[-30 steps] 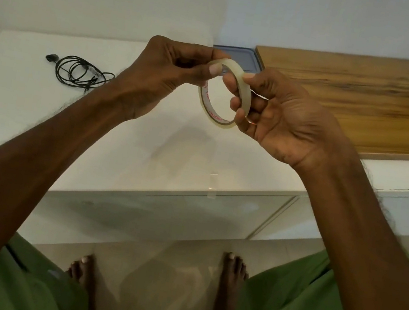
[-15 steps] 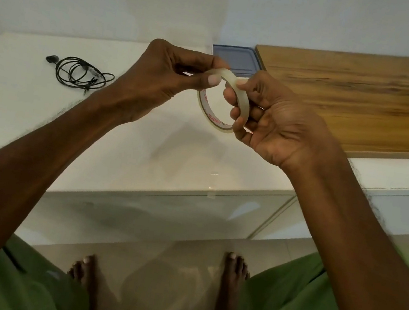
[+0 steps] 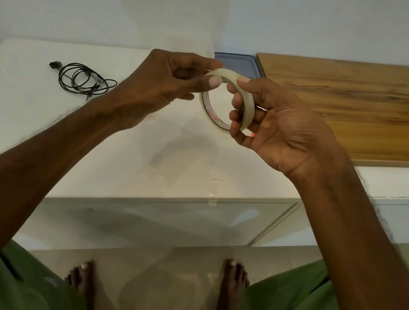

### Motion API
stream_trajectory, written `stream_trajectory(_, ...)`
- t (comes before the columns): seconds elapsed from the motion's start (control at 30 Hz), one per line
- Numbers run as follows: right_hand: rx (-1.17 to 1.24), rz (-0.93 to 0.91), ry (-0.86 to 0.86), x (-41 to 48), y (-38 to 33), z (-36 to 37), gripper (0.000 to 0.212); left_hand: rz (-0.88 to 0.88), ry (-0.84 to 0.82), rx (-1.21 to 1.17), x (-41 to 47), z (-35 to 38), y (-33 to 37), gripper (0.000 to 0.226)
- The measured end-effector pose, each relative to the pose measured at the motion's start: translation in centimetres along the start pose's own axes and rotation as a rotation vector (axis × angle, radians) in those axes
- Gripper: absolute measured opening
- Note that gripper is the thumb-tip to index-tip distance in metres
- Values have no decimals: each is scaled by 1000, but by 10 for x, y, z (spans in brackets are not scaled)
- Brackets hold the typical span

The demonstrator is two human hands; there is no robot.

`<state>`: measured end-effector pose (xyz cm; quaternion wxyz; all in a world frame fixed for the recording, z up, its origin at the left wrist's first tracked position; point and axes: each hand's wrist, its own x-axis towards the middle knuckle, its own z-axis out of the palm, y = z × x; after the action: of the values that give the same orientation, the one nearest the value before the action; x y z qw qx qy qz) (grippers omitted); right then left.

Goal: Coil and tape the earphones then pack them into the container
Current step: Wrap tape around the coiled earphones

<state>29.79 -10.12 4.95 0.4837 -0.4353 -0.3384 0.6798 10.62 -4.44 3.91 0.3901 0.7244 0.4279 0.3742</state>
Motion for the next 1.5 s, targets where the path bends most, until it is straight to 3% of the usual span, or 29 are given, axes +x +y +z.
stream_trajectory(0.2, 117, 9, -137, -1, -2, -1, 17, -130, -11, -211, 2, -5, -10, 36)
stream_trajectory(0.4, 162, 17, -238, 0, -4, -3, 26, -182, -11, -304, 3, -7, -12, 29)
stream_trajectory(0.5, 142, 17, -184, 1, -3, -2, 24, -178, -9, -257, 2, -6, -8, 42)
stream_trajectory(0.6, 89, 35, -128, 1, 0, 1, 36, -141, -30, -217, 1, -3, -3, 53)
stream_trajectory(0.73, 50, 39, -95, 3, 6, 5, 43, -120, -37, -205, 1, 3, -2, 43)
stream_trajectory(0.97, 69, 30, -90, 4, 5, 8, 46, -139, -47, -264, 5, 5, -2, 45)
stream_trajectory(1.37, 87, 54, -87, 4, 4, 6, 41, -132, -72, -250, 6, 4, -3, 36)
stream_trajectory(1.43, 40, 6, -28, 4, 2, 1, 30, -121, -64, -262, 6, 3, -4, 31)
stream_trajectory(1.5, -128, -78, 160, 7, 0, -4, 21, -109, -32, -274, 6, 1, -5, 28)
